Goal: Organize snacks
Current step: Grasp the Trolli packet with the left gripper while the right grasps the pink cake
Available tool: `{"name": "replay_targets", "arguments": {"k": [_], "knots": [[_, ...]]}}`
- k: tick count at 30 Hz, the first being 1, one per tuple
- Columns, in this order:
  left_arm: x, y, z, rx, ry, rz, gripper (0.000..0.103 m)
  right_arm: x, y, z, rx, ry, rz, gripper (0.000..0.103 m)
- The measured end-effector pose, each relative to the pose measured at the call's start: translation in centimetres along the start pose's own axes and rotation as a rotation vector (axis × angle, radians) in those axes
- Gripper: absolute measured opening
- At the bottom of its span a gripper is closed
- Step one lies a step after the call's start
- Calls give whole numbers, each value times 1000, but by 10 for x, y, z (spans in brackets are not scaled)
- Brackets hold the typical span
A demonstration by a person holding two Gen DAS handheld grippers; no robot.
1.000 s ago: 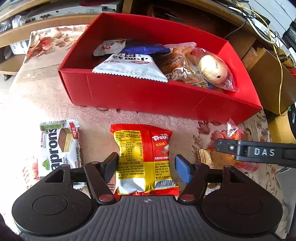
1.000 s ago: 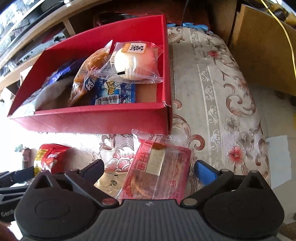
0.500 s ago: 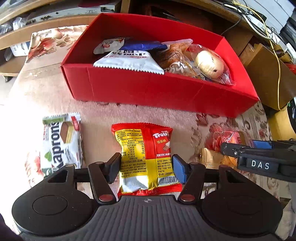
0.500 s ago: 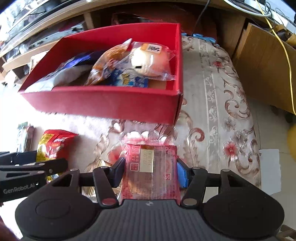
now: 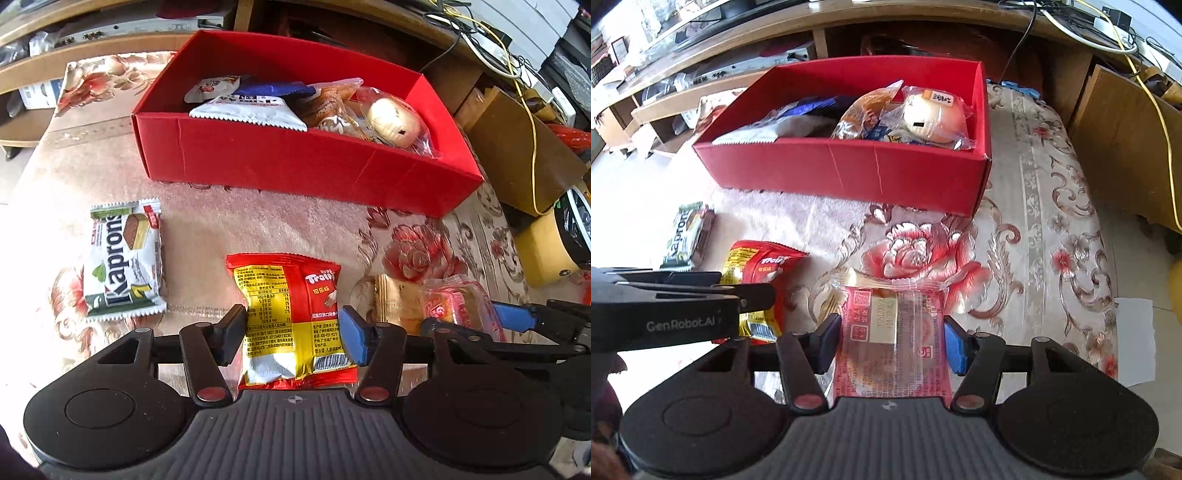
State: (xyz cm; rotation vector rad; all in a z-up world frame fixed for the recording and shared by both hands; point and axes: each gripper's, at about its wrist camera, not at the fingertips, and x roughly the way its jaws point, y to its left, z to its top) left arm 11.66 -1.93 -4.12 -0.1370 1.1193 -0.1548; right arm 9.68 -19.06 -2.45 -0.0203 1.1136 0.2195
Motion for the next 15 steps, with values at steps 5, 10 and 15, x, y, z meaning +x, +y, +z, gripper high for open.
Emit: {"name": "replay_targets", "arguments": {"k": [5, 10, 15], "knots": [[1, 1, -2, -8, 6, -1, 66, 1, -1, -6, 1, 16, 9, 57], [12, -2, -1, -19, 36, 16, 77, 3, -6, -6, 15, 29, 20, 58], [18, -7, 3, -25, 19, 39, 85, 9, -9, -7, 19, 50, 25, 58]]}}
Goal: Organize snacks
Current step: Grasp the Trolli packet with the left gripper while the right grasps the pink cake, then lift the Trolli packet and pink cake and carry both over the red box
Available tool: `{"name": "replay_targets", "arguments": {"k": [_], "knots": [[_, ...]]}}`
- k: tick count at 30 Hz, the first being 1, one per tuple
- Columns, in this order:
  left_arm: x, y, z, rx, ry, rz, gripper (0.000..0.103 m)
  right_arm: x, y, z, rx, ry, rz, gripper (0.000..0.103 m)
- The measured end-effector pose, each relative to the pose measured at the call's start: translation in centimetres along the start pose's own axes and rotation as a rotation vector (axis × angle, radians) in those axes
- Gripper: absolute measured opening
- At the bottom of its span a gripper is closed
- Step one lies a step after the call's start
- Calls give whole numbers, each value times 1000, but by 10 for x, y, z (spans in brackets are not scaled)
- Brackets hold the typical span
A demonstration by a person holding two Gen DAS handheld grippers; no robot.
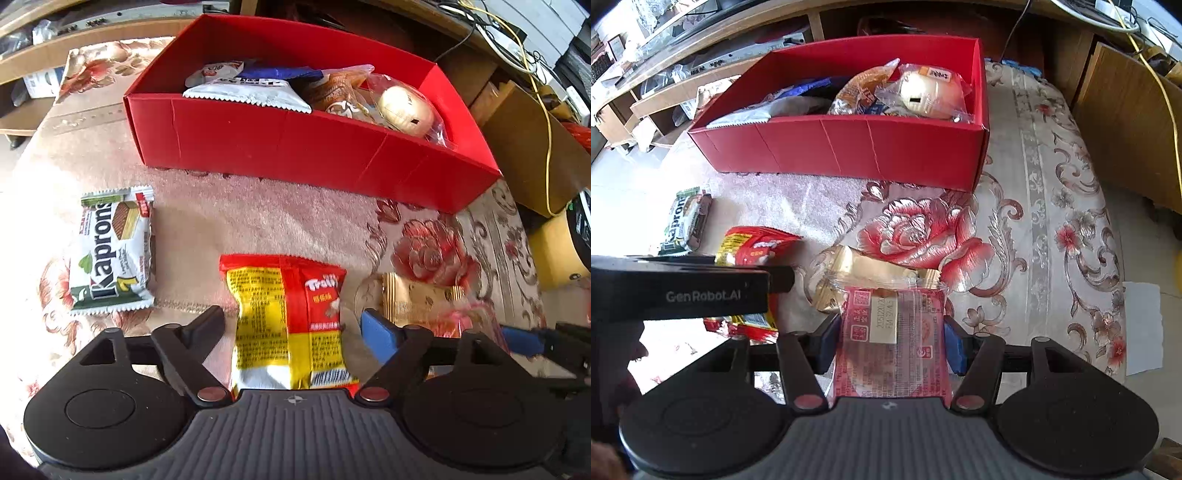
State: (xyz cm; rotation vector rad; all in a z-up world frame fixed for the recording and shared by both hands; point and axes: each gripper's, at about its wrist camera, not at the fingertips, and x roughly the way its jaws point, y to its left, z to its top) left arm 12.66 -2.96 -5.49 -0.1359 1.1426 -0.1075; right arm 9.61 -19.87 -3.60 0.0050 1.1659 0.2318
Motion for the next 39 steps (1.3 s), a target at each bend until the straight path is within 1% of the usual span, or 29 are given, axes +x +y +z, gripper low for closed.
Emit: {"name": "replay_targets", "arguments": {"k": [1, 2, 3, 4, 5, 7, 12, 22, 25, 29, 39], "knots": [[0, -2, 0, 10, -4, 13, 81, 1, -1, 0, 3, 2, -1, 58], [-1, -4, -1, 30, -10, 35, 73, 0, -2, 0, 6, 1, -1, 58], [-2, -6, -3, 51, -19, 55, 68, 0, -4, 1, 9, -1, -1, 58], [-3, -7, -3, 59, -25, 49, 62, -2, -5, 1, 13, -6, 1, 58], [-4, -5, -4, 51, -22, 37, 62, -3, -5, 2, 14, -10, 2, 58], [-7, -3, -5, 39, -20, 24, 61, -6, -5, 2, 12, -21, 4, 58], [-18, -1, -8, 35, -41, 23, 60, -11, -3, 3, 3, -38, 7, 58], [-35, -8, -13, 38, -75, -5, 60, -23, -4, 5, 4, -89, 9, 58], [-42, -10, -10, 37, -95, -6, 60, -26, -3, 9, 7, -101, 15, 58], [-49, -13, -3, 30, -115, -32, 60, -33, -2, 16, 11, -136, 21, 58], [-58, -16, 19, 16, -165, -44, 59, -45, -4, 39, 40, -199, 25, 58]]}}
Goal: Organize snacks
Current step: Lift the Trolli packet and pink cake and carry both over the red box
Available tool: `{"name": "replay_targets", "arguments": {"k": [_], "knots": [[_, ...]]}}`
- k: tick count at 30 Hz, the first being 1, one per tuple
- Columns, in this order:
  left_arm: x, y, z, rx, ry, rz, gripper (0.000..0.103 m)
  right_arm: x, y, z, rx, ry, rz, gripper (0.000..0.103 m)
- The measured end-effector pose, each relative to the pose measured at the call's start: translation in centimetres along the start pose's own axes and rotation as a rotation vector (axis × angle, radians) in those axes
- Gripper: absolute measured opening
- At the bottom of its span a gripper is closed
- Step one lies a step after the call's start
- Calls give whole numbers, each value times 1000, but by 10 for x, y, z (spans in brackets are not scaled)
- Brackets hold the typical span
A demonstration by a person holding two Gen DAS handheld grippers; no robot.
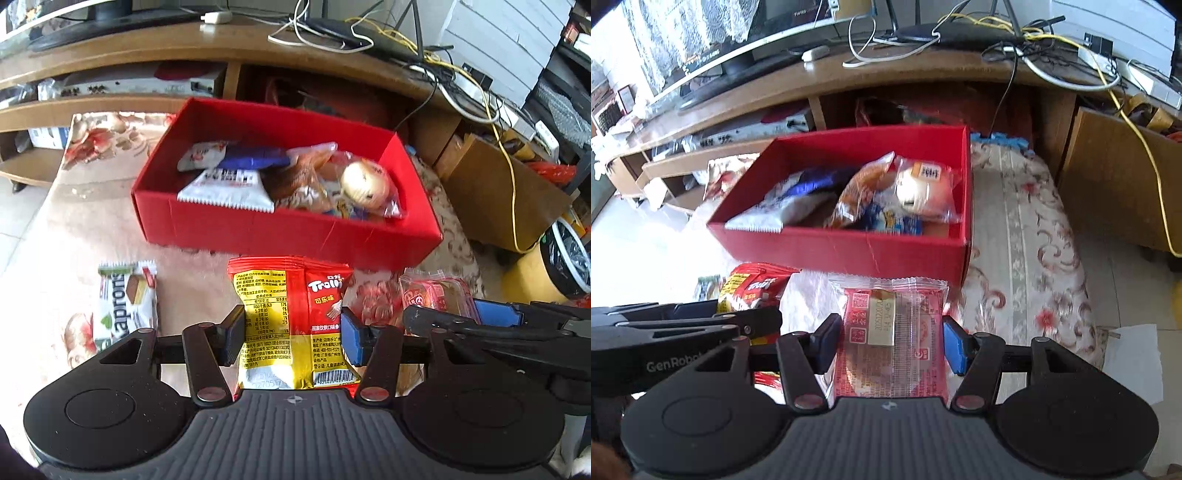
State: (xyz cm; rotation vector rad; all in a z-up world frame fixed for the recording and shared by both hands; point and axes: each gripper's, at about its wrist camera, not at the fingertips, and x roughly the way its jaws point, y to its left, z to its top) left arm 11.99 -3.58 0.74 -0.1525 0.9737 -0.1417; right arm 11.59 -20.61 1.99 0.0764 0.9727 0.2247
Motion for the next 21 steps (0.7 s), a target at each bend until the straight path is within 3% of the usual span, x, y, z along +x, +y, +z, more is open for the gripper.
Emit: {"name": "replay_targets", "arguments": {"k": [21], "knots": [[19, -4, 81, -2, -86, 35, 58, 29, -11, 84, 70, -78, -4, 58]]}}
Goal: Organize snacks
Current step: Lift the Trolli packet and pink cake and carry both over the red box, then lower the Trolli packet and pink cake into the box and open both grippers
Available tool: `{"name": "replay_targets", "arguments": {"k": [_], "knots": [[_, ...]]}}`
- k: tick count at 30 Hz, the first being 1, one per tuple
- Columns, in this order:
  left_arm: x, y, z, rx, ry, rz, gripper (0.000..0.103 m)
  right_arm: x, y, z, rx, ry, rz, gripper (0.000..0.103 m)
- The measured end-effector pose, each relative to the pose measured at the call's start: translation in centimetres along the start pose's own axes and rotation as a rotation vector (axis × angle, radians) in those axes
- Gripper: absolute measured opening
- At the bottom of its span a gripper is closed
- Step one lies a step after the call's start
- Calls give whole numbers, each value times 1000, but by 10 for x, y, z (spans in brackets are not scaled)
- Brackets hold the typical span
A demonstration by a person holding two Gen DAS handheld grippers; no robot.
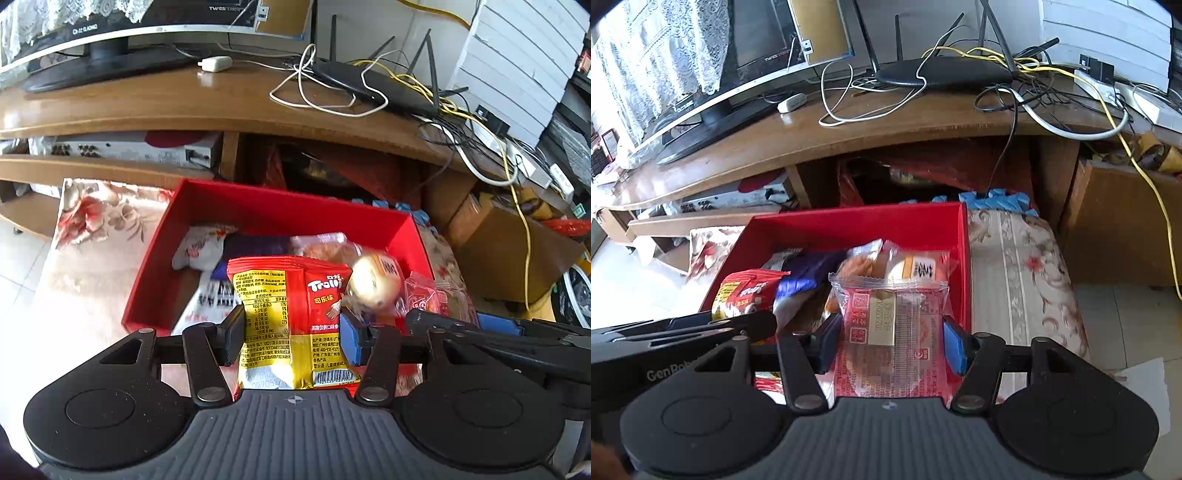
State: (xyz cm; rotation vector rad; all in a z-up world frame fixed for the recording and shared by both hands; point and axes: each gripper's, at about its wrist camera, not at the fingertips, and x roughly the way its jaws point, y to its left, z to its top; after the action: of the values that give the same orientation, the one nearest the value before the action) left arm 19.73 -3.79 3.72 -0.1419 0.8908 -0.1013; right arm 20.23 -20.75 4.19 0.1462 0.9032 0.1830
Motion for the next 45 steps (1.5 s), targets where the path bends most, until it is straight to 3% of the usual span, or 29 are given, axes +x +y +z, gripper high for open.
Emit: {"name": "replay_targets", "arguments": {"k": [10, 25, 45], "knots": [[30, 5, 22, -10, 12, 26, 58, 36, -2, 22, 6, 21, -15, 58], [52, 9, 24, -15, 39, 50, 60, 68, -1, 23, -5, 72, -48, 58], [44, 12, 26, -21, 17, 48, 71, 60, -3, 23, 4, 46, -39, 61]]}}
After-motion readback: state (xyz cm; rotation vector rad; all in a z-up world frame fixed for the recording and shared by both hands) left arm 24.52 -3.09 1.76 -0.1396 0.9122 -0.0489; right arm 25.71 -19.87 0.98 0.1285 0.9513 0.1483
